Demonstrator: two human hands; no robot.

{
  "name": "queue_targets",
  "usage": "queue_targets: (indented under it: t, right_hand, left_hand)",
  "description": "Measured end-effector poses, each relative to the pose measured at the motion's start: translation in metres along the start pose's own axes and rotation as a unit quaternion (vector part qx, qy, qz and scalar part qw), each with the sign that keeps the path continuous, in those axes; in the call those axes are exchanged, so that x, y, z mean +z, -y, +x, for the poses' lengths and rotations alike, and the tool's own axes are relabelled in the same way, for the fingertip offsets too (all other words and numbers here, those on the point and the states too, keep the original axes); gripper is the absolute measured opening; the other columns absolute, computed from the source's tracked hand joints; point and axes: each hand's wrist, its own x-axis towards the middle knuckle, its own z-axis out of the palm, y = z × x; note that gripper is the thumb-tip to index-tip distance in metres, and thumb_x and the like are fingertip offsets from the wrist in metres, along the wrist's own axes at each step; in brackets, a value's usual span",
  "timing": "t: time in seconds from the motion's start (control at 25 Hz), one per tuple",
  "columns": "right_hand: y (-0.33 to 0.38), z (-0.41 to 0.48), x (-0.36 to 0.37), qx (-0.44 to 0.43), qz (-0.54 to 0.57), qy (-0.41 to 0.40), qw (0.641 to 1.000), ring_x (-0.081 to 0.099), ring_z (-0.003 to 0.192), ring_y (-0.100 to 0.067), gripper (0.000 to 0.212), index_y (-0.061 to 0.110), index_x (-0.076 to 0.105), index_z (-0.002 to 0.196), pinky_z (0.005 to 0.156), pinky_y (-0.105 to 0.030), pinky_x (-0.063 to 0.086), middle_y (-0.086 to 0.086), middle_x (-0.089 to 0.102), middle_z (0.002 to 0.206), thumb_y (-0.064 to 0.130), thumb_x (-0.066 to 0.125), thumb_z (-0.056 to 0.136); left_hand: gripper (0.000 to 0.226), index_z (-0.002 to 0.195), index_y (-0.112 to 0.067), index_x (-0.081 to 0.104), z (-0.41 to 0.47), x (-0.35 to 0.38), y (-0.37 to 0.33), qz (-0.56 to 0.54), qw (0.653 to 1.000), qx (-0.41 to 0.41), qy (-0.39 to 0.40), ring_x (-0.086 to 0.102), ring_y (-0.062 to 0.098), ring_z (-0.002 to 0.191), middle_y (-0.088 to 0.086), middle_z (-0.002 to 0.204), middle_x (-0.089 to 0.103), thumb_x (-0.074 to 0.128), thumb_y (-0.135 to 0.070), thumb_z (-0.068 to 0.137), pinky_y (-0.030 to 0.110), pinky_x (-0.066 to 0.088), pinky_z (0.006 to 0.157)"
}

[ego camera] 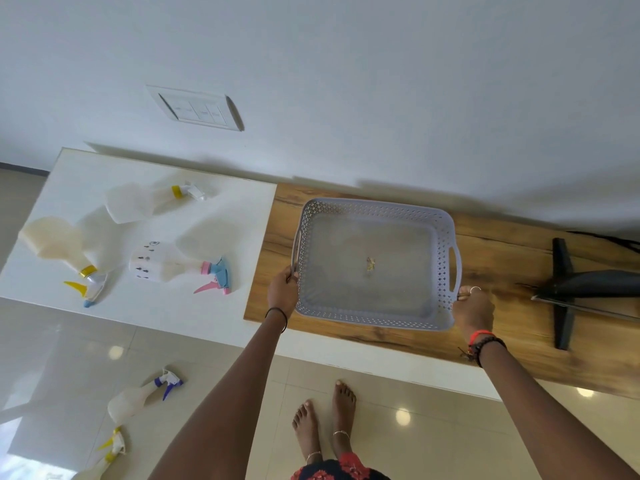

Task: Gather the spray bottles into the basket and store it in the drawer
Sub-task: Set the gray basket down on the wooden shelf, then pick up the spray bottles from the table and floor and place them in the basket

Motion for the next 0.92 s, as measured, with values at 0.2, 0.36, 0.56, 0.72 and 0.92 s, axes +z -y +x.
queue_targets:
  t: [0.2, 0.36, 0.56, 0.72, 0.92]
  right_hand:
    - [0.004, 0.001, -0.004, 0.013, 0.017, 0.042, 0.999, 0.060, 0.106, -0.039, 0.031, -0.005, 0.057, 0.117, 0.076, -0.035, 0.049, -0.026, 0.064, 0.117, -0.008, 0.048, 0.087]
    - [0.017, -0.011, -0.008, 0.002, 0.015, 0.009, 1.000, 0.033, 0.133, -0.040, 0.049, 0.001, 0.045, 0.134, 0.105, -0.048, 0.037, -0.025, 0.046, 0.136, 0.005, 0.055, 0.086]
    - [0.062, -0.048, -0.002, -0.132, 0.085, -0.018, 0.987, 0.048, 0.122, -0.037, 0.044, -0.001, 0.049, 0.131, 0.101, -0.046, 0.043, -0.023, 0.054, 0.129, 0.003, 0.051, 0.087]
    - [0.110, -0.092, 0.029, -0.139, 0.178, 0.065, 0.972, 0.059, 0.104, -0.030, 0.034, 0.002, 0.054, 0.124, 0.088, -0.038, 0.048, -0.018, 0.062, 0.115, 0.004, 0.045, 0.091]
    - [0.160, -0.154, 0.102, -0.111, 0.200, 0.212, 0.950, 0.062, 0.098, -0.026, 0.027, 0.004, 0.061, 0.114, 0.084, -0.035, 0.050, -0.017, 0.066, 0.111, 0.010, 0.045, 0.094]
  left_hand:
    - [0.036, 0.132, -0.006, 0.052, -0.003, -0.008, -0.010, 0.005, 1.000, -0.007, 0.027, 0.057, 0.024, 0.111, 0.009, 0.120, 0.063, 0.042, -0.011, 0.098, 0.032, 0.044, 0.091]
    - [0.043, 0.139, -0.005, 0.041, -0.014, -0.015, -0.018, 0.015, 1.000, 0.002, -0.026, 0.050, 0.028, 0.126, 0.013, 0.138, 0.052, 0.044, -0.017, 0.098, 0.035, 0.040, 0.104]
    - [0.035, 0.131, -0.006, 0.048, -0.035, -0.049, -0.015, 0.002, 0.990, 0.049, -0.129, 0.053, 0.024, 0.121, 0.012, 0.135, 0.053, 0.043, -0.017, 0.099, 0.032, 0.042, 0.101]
    - [0.030, 0.127, -0.008, 0.052, -0.043, -0.094, -0.004, 0.026, 0.980, 0.096, -0.173, 0.049, 0.025, 0.128, 0.012, 0.135, 0.051, 0.043, -0.017, 0.099, 0.036, 0.042, 0.106]
    - [0.027, 0.121, -0.009, 0.056, -0.031, -0.163, 0.007, 0.107, 0.960, 0.124, -0.227, 0.053, 0.024, 0.118, 0.009, 0.126, 0.055, 0.041, -0.014, 0.098, 0.030, 0.042, 0.099]
